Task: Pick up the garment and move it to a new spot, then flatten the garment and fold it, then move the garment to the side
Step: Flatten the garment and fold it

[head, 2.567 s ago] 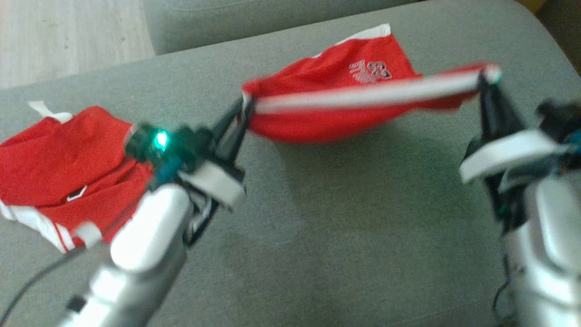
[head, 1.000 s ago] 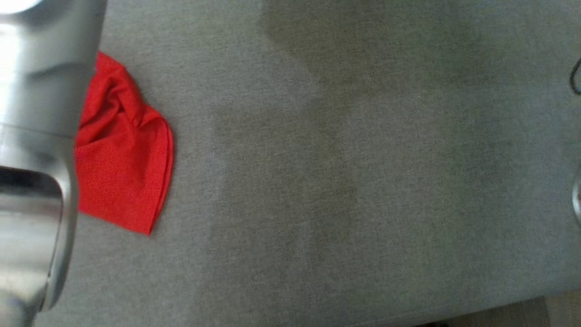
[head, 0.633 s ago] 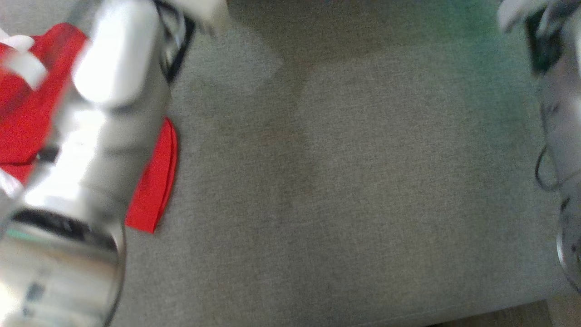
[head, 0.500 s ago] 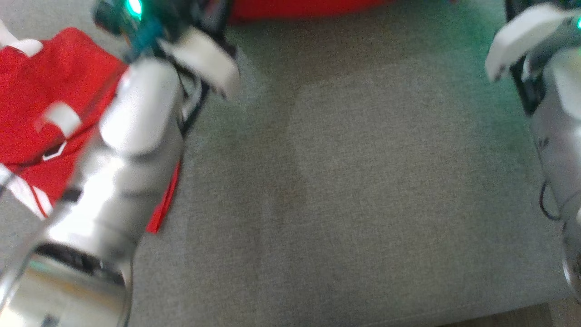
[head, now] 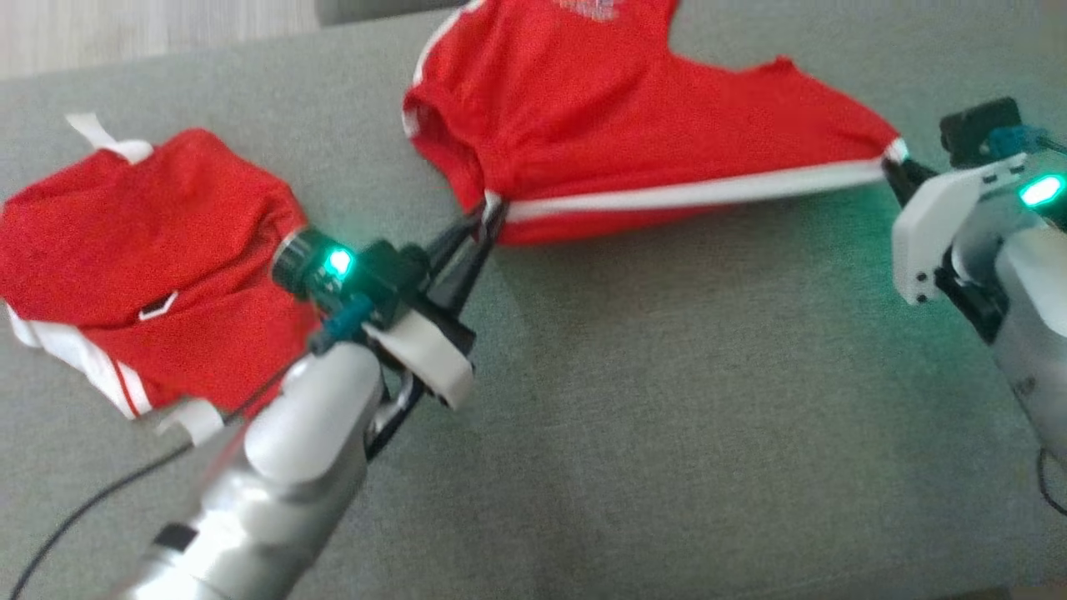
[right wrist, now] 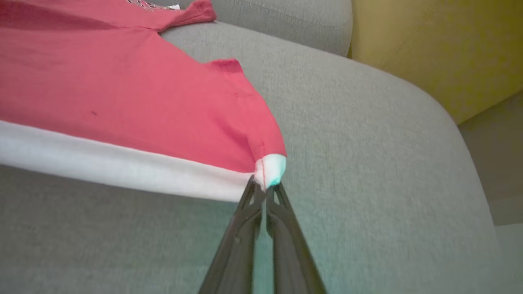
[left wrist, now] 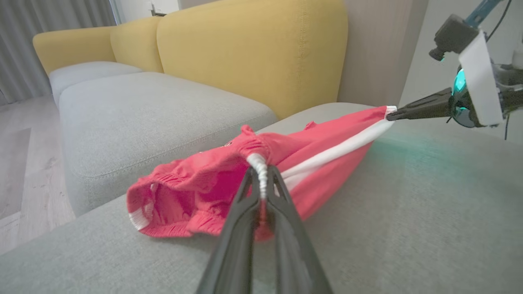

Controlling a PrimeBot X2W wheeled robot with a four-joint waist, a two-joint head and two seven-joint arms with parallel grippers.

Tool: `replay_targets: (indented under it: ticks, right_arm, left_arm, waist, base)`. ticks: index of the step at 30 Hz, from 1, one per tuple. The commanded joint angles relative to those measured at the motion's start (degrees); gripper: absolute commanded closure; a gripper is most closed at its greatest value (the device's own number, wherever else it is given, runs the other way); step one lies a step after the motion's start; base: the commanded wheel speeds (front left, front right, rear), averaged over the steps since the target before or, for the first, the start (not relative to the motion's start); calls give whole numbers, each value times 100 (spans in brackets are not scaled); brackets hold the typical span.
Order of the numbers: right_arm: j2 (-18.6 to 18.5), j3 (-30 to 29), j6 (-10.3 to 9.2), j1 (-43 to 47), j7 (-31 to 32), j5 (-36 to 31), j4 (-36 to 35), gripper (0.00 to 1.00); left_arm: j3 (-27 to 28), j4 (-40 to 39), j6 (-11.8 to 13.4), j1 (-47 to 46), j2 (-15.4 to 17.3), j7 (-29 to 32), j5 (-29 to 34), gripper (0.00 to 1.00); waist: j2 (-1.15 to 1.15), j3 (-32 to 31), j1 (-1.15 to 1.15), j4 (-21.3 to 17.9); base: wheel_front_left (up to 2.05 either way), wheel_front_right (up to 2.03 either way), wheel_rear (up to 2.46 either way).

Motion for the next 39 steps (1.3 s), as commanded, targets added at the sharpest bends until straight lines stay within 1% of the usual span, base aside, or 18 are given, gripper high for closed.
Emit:
replay_targets:
  ticks: [1, 5, 8, 11, 14, 17, 19, 22, 25, 26, 30, 34, 39]
  right_arm:
    - [-317, 99, -5, 89, 132, 183, -180, 100]
    - [-896, 527, -5, 403, 760, 961, -855, 100]
    - [-1231, 597, -5, 640, 1194, 1586, -1312, 100]
    - [-1643, 710, -5, 875, 1513, 1865, -1712, 100]
    - [-1953, 706, -5, 1118, 1751, 2090, -2048, 100]
    - [-2175, 616, -5, 1321, 1885, 2201, -2319, 100]
    - [-2235, 463, -5, 1404, 1850, 2255, -2476, 100]
    - [-2144, 93, -5, 1456, 1680, 2447, -2703, 100]
    - [-2036, -232, -5, 1370, 1502, 2340, -2819, 100]
    - [-2036, -232, -5, 1370, 1502, 2340, -2819, 100]
    - [-1772, -717, -5, 1120, 1314, 1979, -2731, 100]
    - [-1388, -1167, -5, 784, 1206, 1596, -2474, 100]
    - [-1036, -1360, -5, 315, 1100, 1012, -2189, 100]
  left_arm:
    - [188, -195, 103, -75, 223, -7, -30, 100]
    - [114, -512, 238, 353, 254, 79, -90, 100]
    - [36, -803, 337, 710, 261, 159, -144, 100]
    - [-52, -1106, 426, 1074, 261, 250, -210, 100]
    - [-157, -1420, 503, 1414, 274, 348, -260, 100]
    - [-225, -1734, 595, 1640, 287, 456, -295, 100]
    - [-229, -1906, 654, 1718, 306, 506, -319, 100]
    - [-159, -2073, 757, 1708, 324, 551, -354, 100]
    - [-47, -2167, 840, 1598, 309, 559, -400, 100]
    - [-47, -2167, 840, 1598, 309, 559, -400, 100]
    - [68, -2175, 903, 1348, 254, 572, -423, 100]
    - [186, -2061, 913, 1078, 116, 527, -506, 100]
    - [280, -1774, 894, 692, -83, 447, -562, 100]
  waist:
    - [0, -164, 2, -48]
    - [0, -444, 2, -127]
    - [0, -602, 2, -175]
    - [0, -760, 2, -202]
    - [0, -887, 2, -229]
    - [0, -945, 2, -236]
    - [0, -948, 2, -230]
    - [0, -870, 2, -189]
    - [0, -727, 2, -114]
    - [0, -727, 2, -114]
    - [0, -470, 2, 43]
    - [0, -205, 2, 260]
    - [0, 146, 2, 553]
  base:
    - [0, 0, 0]
    - [0, 0, 0]
    - [0, 0, 0]
    - [0, 0, 0]
    - [0, 0, 0]
    - [0, 0, 0]
    - [0, 0, 0]
    - [0, 0, 0]
    - [0, 0, 0]
    - [0, 0, 0]
    - [0, 0, 0]
    - [0, 0, 0]
    - [0, 0, 0]
